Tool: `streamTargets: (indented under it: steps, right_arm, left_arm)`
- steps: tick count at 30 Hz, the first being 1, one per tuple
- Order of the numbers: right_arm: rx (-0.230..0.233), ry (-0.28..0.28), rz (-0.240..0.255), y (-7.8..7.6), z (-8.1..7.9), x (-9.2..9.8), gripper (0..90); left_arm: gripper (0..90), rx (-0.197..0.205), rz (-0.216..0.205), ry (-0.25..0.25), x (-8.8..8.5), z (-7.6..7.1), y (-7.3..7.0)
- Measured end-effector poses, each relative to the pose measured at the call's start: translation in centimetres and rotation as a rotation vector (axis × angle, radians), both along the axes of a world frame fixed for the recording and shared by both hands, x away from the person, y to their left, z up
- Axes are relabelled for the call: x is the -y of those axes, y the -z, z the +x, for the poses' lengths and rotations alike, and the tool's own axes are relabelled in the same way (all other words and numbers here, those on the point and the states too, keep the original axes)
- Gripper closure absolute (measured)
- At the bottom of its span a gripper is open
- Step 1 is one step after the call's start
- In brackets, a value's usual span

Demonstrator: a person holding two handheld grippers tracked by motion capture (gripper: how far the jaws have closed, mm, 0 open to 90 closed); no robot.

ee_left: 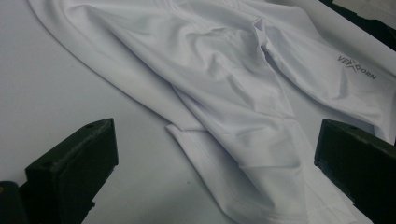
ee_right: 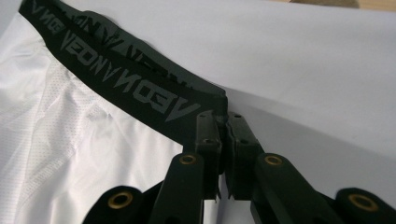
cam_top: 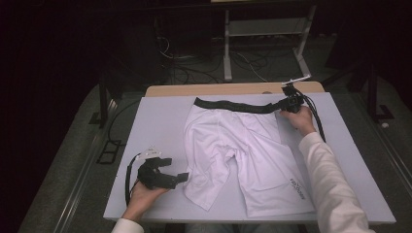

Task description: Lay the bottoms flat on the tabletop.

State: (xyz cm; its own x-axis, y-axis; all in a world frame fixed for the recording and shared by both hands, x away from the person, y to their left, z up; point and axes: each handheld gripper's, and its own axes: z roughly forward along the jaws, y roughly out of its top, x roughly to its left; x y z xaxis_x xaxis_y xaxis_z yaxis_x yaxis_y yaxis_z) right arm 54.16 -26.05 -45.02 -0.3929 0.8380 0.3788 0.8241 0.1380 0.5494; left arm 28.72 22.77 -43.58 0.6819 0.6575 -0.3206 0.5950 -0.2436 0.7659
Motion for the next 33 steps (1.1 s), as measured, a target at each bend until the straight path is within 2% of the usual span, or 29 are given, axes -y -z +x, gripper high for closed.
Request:
streamTargets:
  steps: [1, 3, 7, 11, 13, 16, 20, 23, 25, 26, 29, 33]
  right_arm:
    - [0.002, 0.000, -0.011, -0.2, 0.0, -0.1, 83.9]
    - [0.040, -0.003, -0.037, -0.6, 0.1, -0.2, 84.4]
    - [0.114, 0.020, -0.055, -1.4, 0.3, -0.2, 84.4]
    - [0.162, 0.025, -0.090, -2.0, 0.8, -0.6, 84.5]
    - [0.177, 0.017, -0.108, -2.1, 1.0, -1.0, 84.4]
    - [0.182, 0.033, -0.104, -2.0, 1.1, -1.1, 84.3]
    - [0.160, 0.056, -0.095, -1.6, 1.1, -0.8, 82.8]
    - [0.129, 0.093, -0.097, -1.8, 0.8, -0.8, 72.1]
    - [0.149, 0.120, -0.114, -2.4, 0.2, -0.9, 62.9]
    - [0.154, 0.131, -0.100, -2.8, -0.2, -1.0, 60.2]
    - [0.189, 0.114, -0.023, -4.2, -2.0, -1.6, 50.0]
    - [0.216, 0.037, -0.013, -5.6, -4.7, -3.4, 39.1]
  left_arm:
    - [0.0, 0.000, 0.002, 0.001, 0.0, 0.0, 0.0]
    - [0.0, 0.000, 0.002, 0.004, 0.1, 0.0, 0.1]
    - [0.0, -0.001, 0.005, 0.008, 0.1, -0.1, 0.2]
    - [0.0, -0.002, 0.005, 0.017, 0.2, 0.0, 0.3]
    - [0.0, -0.002, 0.005, 0.018, 0.1, 0.0, 0.3]
    - [0.0, 0.000, 0.002, 0.017, 0.1, -0.1, 0.3]
    - [0.0, 0.004, 0.004, 0.022, 0.2, -0.4, 0.2]
    - [0.0, 0.007, 0.002, 0.025, 0.3, -0.7, 0.1]
    - [0.0, 0.010, 0.008, 0.030, 0.2, -0.9, 0.0]
    - [0.0, 0.015, 0.013, 0.033, 0.2, -1.0, 0.0]
    - [0.0, 0.022, 0.013, 0.031, -0.2, -1.2, -0.1]
    - [0.0, 0.028, 0.012, 0.022, -0.7, -1.2, -0.1]
